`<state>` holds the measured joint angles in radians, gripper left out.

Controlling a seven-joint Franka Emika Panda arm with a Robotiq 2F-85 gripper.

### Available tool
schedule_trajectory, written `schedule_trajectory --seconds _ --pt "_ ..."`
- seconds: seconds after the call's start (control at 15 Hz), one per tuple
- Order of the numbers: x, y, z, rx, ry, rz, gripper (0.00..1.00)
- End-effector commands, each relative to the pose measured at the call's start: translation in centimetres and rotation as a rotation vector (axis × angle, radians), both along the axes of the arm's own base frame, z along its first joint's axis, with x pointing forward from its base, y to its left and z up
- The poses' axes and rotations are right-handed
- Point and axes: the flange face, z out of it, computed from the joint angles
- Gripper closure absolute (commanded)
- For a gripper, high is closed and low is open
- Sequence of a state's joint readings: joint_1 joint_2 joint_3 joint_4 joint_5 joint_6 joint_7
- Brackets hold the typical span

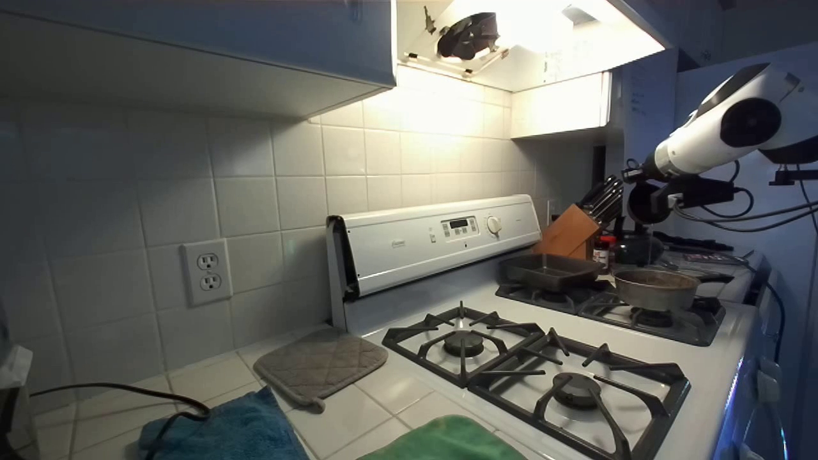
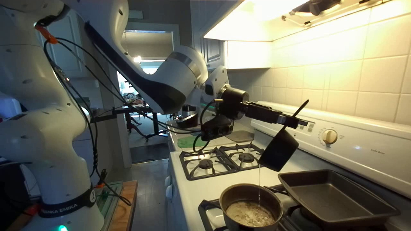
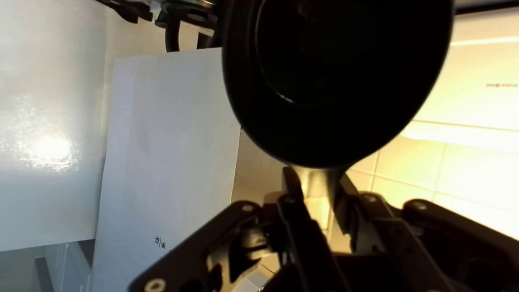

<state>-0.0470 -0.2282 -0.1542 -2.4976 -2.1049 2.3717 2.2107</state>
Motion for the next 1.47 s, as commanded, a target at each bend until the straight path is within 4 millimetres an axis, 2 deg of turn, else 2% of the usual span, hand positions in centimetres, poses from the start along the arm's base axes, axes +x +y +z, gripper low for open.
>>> schedule_trajectory --seconds 0.0,0.8,1.4 --pt "-1.1 0.6 0.4 -0.030 -0.042 0.015 0.94" --pt "-1.8 2.4 -0.6 -0.102 -0.027 0.047 0.94" --pt "-2.0 2.9 -0.9 -0.127 -0.025 0.050 0.94"
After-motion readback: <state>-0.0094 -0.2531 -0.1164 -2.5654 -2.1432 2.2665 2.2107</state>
